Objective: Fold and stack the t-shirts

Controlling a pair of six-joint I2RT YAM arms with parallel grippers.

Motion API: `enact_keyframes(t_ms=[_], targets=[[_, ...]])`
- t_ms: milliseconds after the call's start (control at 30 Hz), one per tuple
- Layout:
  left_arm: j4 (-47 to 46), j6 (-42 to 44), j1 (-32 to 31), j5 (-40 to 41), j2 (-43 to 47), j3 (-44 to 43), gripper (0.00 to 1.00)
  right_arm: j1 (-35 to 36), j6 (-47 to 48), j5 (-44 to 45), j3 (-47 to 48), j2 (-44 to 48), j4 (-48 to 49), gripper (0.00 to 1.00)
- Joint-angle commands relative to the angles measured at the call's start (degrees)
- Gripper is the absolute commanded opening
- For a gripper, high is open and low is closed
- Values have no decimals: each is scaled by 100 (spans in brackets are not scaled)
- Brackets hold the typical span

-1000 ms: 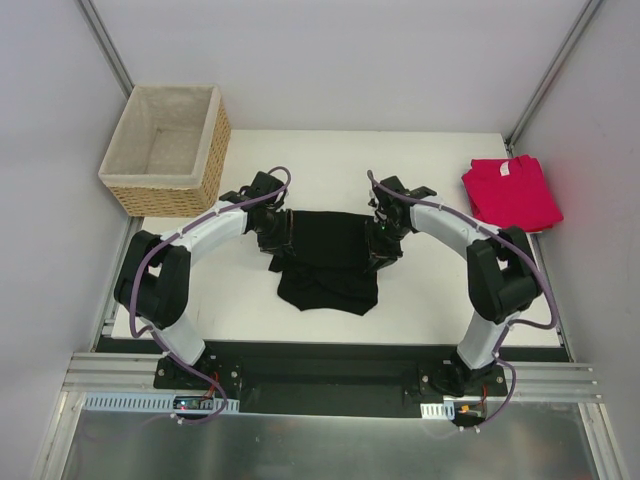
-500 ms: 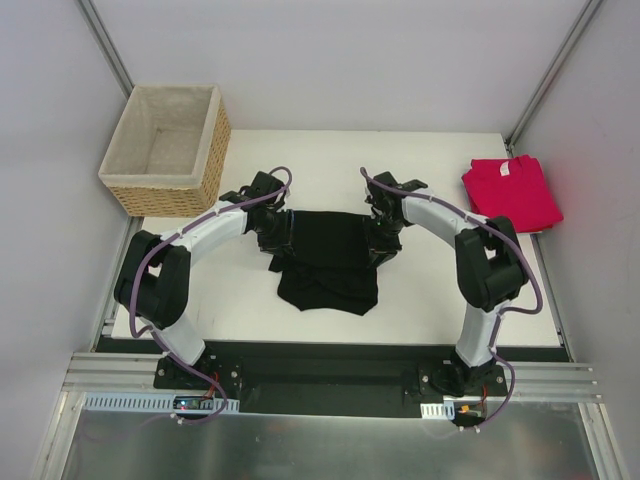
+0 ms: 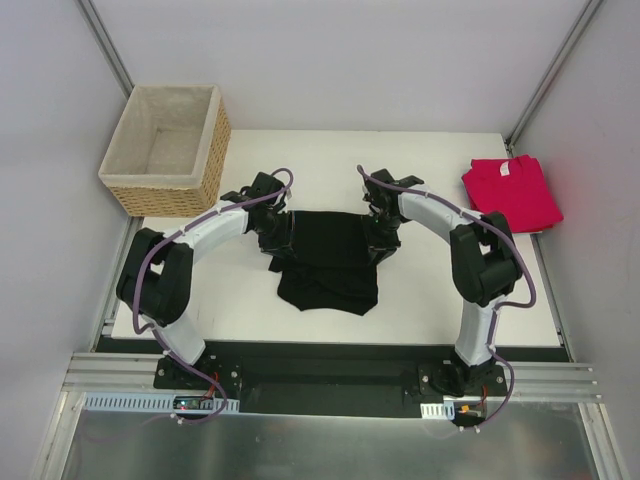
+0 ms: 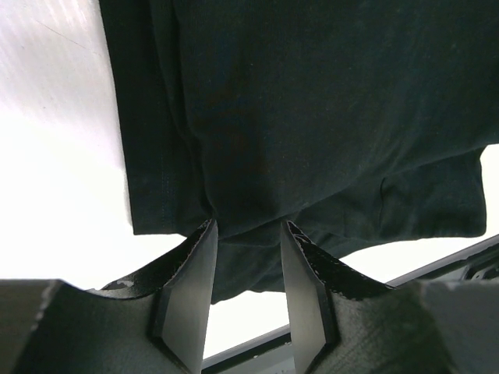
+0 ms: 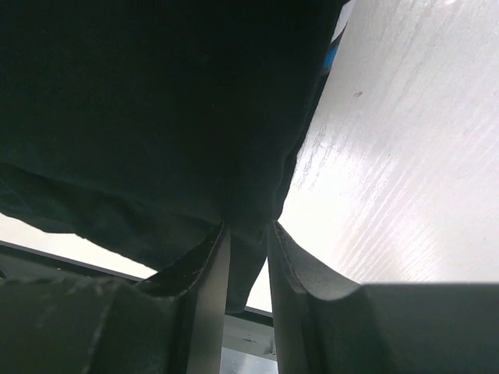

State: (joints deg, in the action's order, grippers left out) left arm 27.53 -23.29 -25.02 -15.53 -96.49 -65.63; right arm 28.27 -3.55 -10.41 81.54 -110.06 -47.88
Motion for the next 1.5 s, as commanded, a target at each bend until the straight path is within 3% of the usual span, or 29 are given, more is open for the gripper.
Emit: enact_keyframes(t_ms=[0, 200, 300, 333, 367, 1467], targets=[[-37, 114, 49, -161, -142, -152, 37, 29, 118, 57, 205, -147, -257, 29], [-37, 140, 49, -196, -195, -152, 34, 21, 118, 4, 240, -226, -240, 26], [-37, 140, 49, -222, -195, -135, 18, 21, 92, -13, 249, -253, -240, 14], [-28, 140, 49, -231, -186, -135, 6, 29, 92, -22, 257, -244, -240, 8], [-28, 140, 49, -231, -160, -117, 0, 21, 92, -39, 257, -227, -248, 2], [683, 263, 102, -56, 1211, -758, 0, -410, 294, 514, 1224, 1101, -1268, 1]])
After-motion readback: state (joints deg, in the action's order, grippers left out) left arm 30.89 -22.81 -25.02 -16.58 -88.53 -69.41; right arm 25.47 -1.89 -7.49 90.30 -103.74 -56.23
